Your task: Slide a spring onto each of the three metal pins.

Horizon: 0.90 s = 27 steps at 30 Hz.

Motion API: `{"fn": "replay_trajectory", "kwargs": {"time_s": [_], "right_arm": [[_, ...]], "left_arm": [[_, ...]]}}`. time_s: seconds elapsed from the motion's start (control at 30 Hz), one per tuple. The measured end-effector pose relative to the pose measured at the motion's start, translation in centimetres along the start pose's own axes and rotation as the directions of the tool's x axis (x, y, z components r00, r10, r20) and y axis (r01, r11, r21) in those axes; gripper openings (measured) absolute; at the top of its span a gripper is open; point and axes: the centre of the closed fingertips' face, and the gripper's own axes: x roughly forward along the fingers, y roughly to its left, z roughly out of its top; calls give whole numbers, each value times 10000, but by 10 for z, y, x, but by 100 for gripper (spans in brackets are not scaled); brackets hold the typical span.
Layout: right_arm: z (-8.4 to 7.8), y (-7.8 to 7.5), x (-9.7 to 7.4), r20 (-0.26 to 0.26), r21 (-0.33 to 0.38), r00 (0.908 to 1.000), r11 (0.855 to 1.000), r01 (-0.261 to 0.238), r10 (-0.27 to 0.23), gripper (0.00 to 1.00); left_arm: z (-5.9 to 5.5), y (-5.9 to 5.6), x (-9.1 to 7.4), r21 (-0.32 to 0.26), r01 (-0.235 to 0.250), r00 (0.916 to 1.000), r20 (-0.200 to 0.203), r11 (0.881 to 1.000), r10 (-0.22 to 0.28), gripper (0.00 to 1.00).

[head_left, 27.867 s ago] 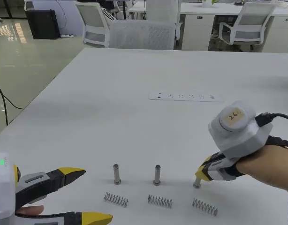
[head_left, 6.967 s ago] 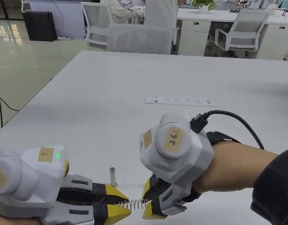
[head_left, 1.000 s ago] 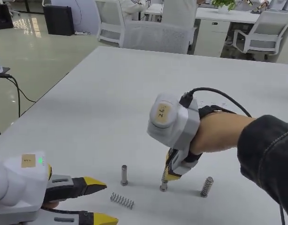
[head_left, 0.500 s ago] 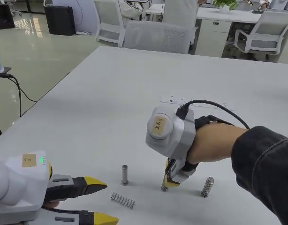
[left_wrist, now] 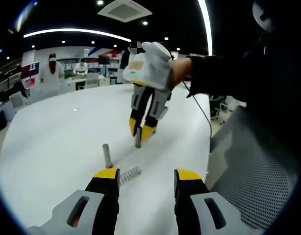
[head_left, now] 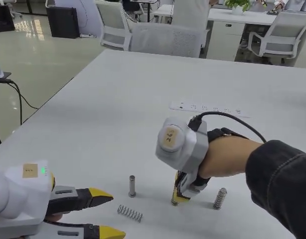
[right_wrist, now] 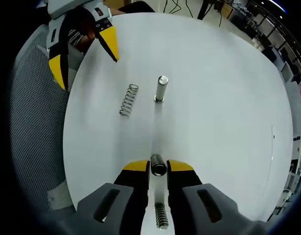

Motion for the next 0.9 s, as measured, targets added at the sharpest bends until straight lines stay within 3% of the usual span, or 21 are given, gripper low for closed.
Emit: {"fn": "replay_trajectory", "kwargs": {"time_s": [0.23,0.47,0.67,0.9], "right_arm": [[5,1,-10,280,57,9995,9999,162,-163,15],[22,3,-23,795,-19,9959,9990,438,-435,15],[38,14,-23,1261,-44,9919,9998,189,-182,15],[49,28,-14,1446,-77,9894,9999,-112,122,14]], "left_arm": [[-1,0,0,-17,7,10000,-16,10000,-7,38],[-1,-1,0,3,30,10000,-20,10000,-30,38],[-1,-1,0,18,10,10000,-13,10000,-10,38],[-1,-1,-1,20,-15,10000,-5,10000,15,38]]}}
